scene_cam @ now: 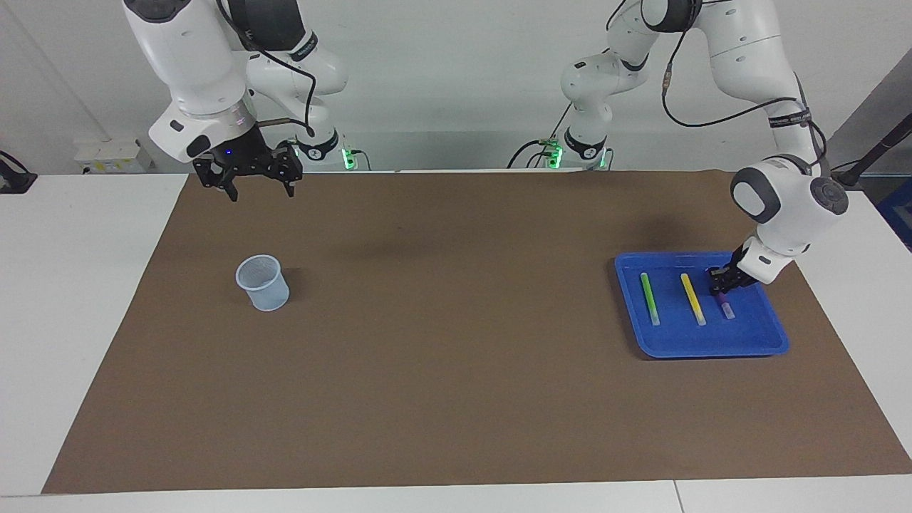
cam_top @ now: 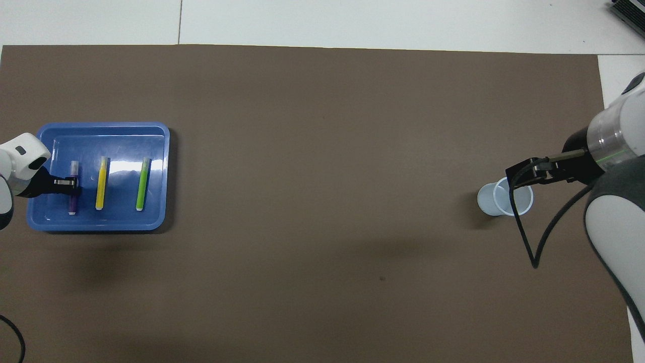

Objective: Right arm passes pens to left for tray arrangement
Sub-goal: 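Open the left gripper and lift it away while the right gripper withdraws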

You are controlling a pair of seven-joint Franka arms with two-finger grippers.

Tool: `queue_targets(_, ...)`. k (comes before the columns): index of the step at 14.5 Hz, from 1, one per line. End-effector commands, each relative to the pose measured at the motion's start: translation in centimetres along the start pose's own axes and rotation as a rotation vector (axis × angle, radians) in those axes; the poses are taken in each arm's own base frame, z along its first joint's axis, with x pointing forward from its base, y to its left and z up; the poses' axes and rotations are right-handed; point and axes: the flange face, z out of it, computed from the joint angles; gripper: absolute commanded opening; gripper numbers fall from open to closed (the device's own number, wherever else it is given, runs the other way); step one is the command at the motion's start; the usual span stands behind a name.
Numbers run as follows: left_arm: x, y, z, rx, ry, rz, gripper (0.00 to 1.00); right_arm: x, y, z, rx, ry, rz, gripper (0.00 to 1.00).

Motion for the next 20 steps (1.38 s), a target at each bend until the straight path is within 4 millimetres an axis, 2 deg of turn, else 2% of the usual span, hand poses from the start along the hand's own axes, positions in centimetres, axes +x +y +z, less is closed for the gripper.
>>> queue_targets(1, -0.1, -0.4, 0.7, 0.012, 0.016, 0.014, 0.42, -0.2, 0.1, -0.5, -0.003, 0.007, 0.030, 1.00)
queue_targets(2, 0.0, -0.5, 0.7, 0.006, 0.016, 0.006, 0.59, -0.2, 0.0, -0.4, -0.001, 0.009, 0.038, 1.00)
queue_targets(5, 0.4, -0.5, 0.2, 0.004, 0.024, 0.003, 1.00, 0.3, -0.3, -0.5, 0.015, 0.042, 0.072, 1.00)
queue_targets(9, 1.4, -0.6, -1.2, -0.009, 0.014, -0.006, 1.00, 0.2, -0.5, -0.5, 0.025, 0.038, 0.072, 1.00)
queue_targets(11, 2.0, -0.5, -2.5, -0.022, 0.003, -0.011, 1.00, 0.2, -0.9, -0.6, 0.025, 0.037, 0.064, 1.00)
queue_targets(17, 3.5, 0.1, -7.4, -0.049, 0.005, -0.026, 1.00, 0.6, -0.9, 0.0, 0.029, 0.065, 0.109, 1.00)
queue_targets(20, 4.7, 0.5, -10.7, -0.046, 0.026, -0.039, 1.00, 0.5, -0.9, 0.2, 0.028, 0.047, 0.109, 1.00)
